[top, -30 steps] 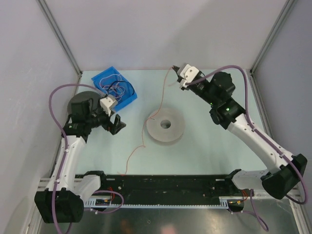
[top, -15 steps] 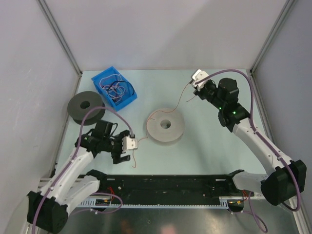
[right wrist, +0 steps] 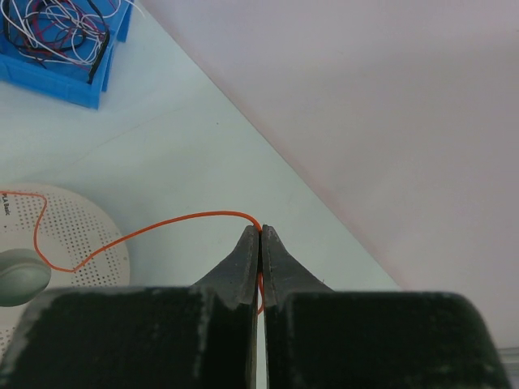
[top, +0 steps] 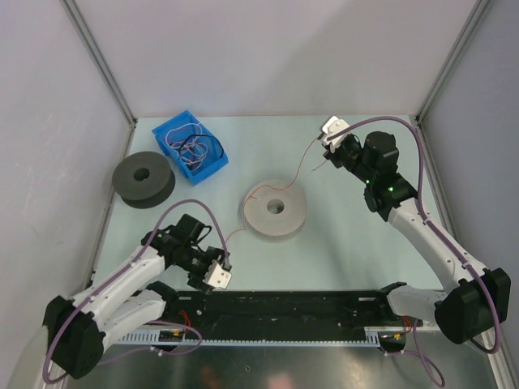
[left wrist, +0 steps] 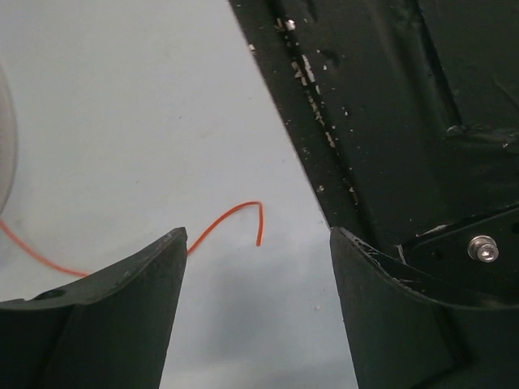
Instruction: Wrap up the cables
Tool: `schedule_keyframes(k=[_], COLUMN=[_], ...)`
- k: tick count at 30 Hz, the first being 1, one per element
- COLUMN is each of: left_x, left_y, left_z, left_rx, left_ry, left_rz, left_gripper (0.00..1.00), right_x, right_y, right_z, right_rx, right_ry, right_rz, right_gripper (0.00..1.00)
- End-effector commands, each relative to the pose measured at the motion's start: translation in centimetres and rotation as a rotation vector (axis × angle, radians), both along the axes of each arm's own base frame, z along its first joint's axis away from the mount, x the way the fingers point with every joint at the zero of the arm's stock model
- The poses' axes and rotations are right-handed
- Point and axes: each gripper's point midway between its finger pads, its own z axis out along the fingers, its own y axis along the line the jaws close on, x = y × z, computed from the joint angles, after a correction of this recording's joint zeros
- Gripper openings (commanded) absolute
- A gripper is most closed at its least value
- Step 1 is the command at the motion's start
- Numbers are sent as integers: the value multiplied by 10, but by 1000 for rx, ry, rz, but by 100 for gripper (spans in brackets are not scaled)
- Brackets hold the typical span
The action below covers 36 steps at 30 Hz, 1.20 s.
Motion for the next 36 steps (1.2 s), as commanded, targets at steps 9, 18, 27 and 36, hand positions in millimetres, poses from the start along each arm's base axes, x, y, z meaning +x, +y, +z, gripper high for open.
schedule_keyframes(k=[9,18,27,36], left_x=[0,9,19,81], left_y=[-19,-19,-14,-40], left_z=[-19,-34,-30,116], left_rx=[21,80,84,-304], left_ry=[36,29,-51,34], left_rz=[-104,-96,-40,438], left_gripper=[52,30,1,0], right_x=[1,1,0,-19], right_y=[2,3,4,8], right_z=[5,3,-3,-57], right_rx=[36,34,23,-105], right_ry=[-10,-2,11,175], right_rz=[9,13,23,113], right_gripper=[0,0,0,0])
